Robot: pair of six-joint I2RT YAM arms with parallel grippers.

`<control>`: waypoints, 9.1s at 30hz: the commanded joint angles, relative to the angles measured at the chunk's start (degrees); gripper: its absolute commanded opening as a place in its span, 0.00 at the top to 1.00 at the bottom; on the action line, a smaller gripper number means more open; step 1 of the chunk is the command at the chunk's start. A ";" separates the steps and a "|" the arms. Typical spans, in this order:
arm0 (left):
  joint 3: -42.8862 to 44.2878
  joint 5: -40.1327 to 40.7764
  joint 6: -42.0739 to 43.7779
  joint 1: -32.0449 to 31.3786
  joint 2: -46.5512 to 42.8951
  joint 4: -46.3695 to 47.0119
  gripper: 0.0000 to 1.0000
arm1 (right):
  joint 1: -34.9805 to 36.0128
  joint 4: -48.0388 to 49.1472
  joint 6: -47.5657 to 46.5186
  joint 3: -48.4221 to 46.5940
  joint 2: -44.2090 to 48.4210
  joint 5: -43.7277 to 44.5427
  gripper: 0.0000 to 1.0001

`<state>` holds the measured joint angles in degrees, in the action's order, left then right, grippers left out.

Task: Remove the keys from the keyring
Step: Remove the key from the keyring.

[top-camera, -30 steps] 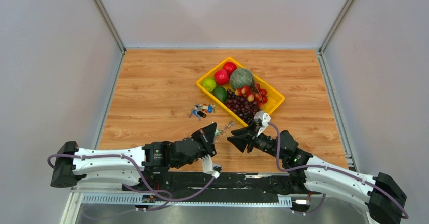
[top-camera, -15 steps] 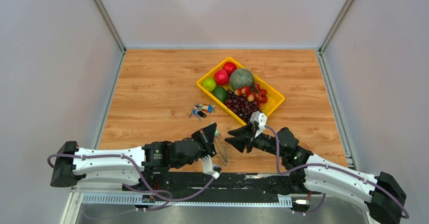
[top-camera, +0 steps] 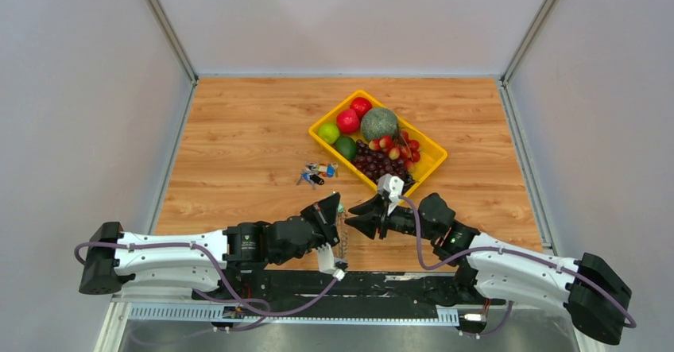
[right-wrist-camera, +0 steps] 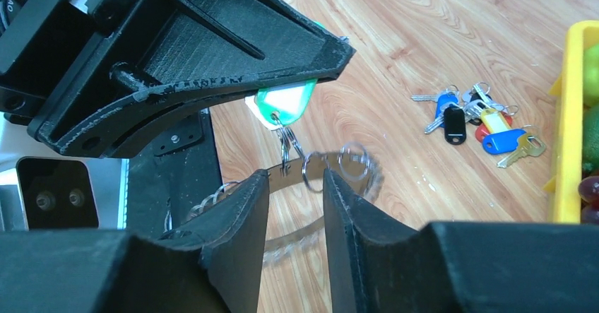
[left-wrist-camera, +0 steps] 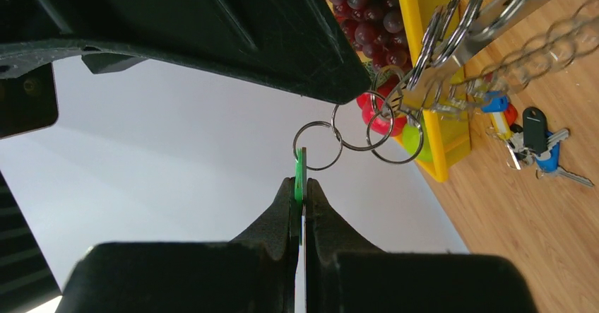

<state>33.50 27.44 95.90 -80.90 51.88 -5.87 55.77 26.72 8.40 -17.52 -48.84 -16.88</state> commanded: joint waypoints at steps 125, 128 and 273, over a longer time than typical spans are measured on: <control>1.33 -0.10 -0.46 -1.01 -1.65 2.47 1.00 | -2.77 21.05 -8.06 3.01 -5.48 -10.74 0.64; 1.35 -0.03 -0.57 -1.01 -1.57 2.52 1.00 | -2.42 21.00 -8.05 2.25 -6.85 -11.45 0.70; 32.97 -47.45 -96.08 32.08 23.21 -27.63 1.00 | -1.03 3.05 5.29 -1.90 -10.67 25.69 1.00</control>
<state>67.48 -18.63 -3.11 -49.08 78.02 -39.00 56.12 21.61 12.43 -16.93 -56.42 12.47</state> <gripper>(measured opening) 0.020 0.003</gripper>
